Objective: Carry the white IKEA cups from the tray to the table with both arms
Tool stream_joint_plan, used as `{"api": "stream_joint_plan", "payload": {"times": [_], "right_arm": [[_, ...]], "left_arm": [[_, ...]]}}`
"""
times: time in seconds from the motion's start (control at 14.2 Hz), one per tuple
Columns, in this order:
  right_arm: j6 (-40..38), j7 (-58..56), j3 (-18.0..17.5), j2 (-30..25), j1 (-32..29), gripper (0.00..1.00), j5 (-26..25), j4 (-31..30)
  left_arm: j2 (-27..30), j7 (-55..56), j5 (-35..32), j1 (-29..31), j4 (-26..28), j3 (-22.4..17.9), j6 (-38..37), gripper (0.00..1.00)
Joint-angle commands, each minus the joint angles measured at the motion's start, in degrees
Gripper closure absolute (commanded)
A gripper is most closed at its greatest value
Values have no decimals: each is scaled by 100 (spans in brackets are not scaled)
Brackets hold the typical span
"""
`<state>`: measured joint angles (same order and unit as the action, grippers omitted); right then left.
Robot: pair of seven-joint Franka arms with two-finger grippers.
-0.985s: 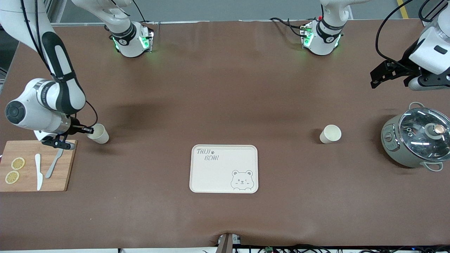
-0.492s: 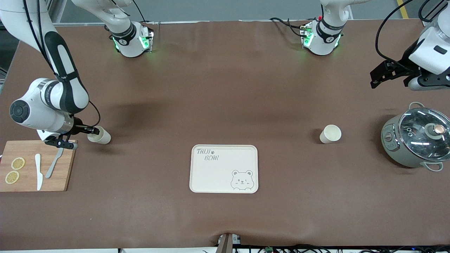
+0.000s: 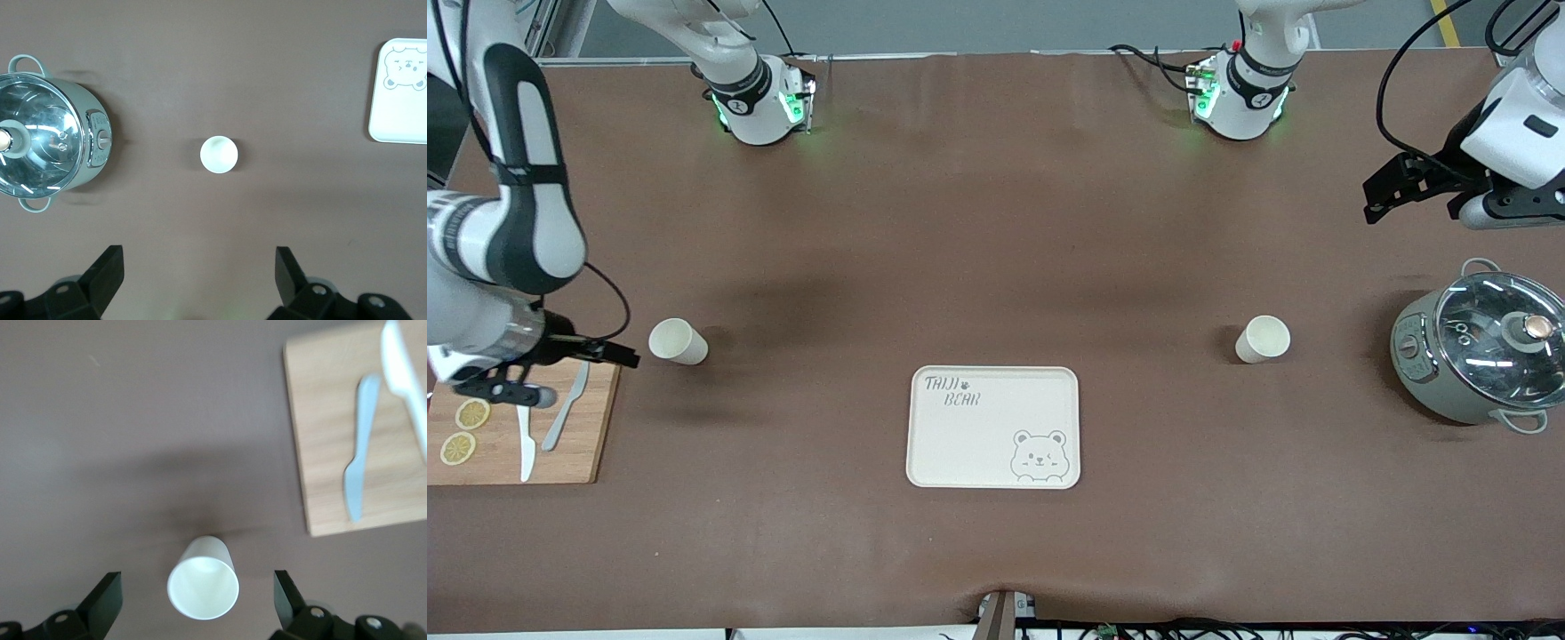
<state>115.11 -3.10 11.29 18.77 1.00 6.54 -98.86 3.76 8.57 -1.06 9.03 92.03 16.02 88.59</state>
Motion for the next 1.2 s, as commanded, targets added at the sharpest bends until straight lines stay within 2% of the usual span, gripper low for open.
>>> {"api": "stream_joint_plan", "payload": {"times": [0.0,0.14,0.21,0.56,0.84,1.13], "right_arm": [[-969,-7,-57,110,-39,0,14,1269],[-1541,45,-74,84,40,0,14,1824],[-1840,89,-66,22,110,0,-4,1896],[-3001,521,-39,-987,93,0,-74,1835],[-3275,442,-39,-1655,-21,0,-109,1642],[-3495,476,-30,-1780,-39,0,-197,1642]], "left_arm": [[73,-128,123,38,-9,-2,-52,0],[73,-136,123,38,8,-11,-61,0],[73,-136,123,38,8,-2,-79,0],[99,-128,123,38,8,-2,-184,0],[81,-136,123,46,-27,-28,-298,0],[64,-127,80,38,-27,-20,-307,0]]}}
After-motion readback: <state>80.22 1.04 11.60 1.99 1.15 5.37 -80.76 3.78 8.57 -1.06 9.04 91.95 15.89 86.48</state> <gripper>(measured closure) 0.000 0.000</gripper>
